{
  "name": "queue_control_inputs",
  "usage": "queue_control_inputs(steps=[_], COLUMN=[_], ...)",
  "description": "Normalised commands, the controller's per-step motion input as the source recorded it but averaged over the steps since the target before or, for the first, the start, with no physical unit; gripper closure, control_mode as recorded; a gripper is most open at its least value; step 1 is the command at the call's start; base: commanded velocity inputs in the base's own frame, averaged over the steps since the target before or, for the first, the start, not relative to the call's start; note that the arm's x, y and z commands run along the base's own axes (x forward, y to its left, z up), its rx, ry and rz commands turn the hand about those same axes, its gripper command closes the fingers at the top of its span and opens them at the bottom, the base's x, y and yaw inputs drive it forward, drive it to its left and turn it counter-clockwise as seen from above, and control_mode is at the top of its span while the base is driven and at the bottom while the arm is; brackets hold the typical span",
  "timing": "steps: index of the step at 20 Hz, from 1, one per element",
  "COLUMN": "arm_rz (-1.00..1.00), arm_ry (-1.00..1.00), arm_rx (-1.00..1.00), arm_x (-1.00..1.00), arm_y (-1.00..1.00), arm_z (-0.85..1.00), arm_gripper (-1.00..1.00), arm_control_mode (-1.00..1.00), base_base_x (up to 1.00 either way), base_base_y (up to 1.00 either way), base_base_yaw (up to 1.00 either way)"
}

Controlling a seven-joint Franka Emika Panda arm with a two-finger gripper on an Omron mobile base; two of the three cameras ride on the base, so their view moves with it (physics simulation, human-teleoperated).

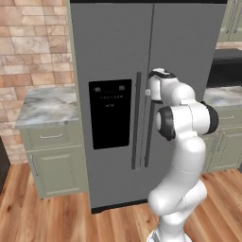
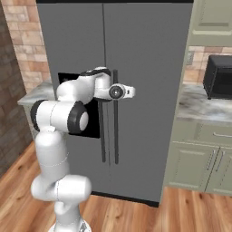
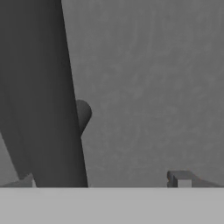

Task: Retrieve the orange and peach from the fridge and place them into the bowl on the dining table.

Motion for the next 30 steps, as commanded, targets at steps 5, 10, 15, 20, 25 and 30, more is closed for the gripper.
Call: queue_control_inputs(steps=[5, 10, 15, 20, 25, 30], arm_rz=[0.0, 0.0, -0.06, -0.04, -0.01, 0.0], arm_ry=[0.0, 0.14, 0.32, 0.32, 0.18, 0.05], arm_rx=[0.0, 0.0, 0.0, 0.0, 0.0, 0.0], arm_x=[0.91, 0.97, -0.18, -0.86, -1.0, -1.0], arm_y=[0.0, 0.0, -0.09, -0.56, -0.94, -1.0], arm_z=[0.0, 0.03, 0.4, 0.64, 0.45, 0.35], arm_gripper=[-1.0, 1.0, 1.0, 1.0, 1.0, 1.0], arm_control_mode=[-1.0, -1.0, -1.0, -1.0, -1.0, -1.0], base_base_x=[0.0, 0.0, 0.0, 0.0, 0.0, 0.0], base_base_y=[0.0, 0.0, 0.0, 0.0, 0.0, 0.0], base_base_yaw=[0.0, 0.0, 0.0, 0.0, 0.0, 0.0])
